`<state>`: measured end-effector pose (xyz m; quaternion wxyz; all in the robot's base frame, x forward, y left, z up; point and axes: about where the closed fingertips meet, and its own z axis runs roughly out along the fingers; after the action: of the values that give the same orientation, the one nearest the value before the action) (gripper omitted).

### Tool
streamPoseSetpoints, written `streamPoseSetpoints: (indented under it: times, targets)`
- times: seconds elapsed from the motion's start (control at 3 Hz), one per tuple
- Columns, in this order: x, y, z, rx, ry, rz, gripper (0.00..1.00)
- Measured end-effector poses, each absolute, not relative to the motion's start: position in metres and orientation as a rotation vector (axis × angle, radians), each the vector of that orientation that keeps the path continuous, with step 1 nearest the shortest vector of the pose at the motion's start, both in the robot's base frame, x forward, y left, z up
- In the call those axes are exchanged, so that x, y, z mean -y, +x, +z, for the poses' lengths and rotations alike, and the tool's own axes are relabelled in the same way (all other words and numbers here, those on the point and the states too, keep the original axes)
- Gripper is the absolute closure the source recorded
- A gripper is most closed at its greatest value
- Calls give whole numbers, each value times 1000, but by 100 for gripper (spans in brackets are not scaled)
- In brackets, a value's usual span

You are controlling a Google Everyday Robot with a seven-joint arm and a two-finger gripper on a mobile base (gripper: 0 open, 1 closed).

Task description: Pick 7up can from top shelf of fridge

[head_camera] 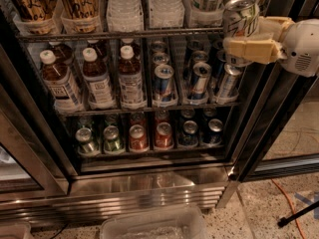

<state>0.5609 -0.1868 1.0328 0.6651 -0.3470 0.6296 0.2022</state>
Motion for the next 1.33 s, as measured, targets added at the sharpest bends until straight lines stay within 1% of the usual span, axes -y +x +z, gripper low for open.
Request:
streamPoseSetpoints:
  times: [0.33,0.67,1.33]
  targets:
    - [187,561,1033,-1422,-784,457,100]
    - [169,546,1027,-1429,-799,466,100]
    - [126,492,994,-1482,-846,552,100]
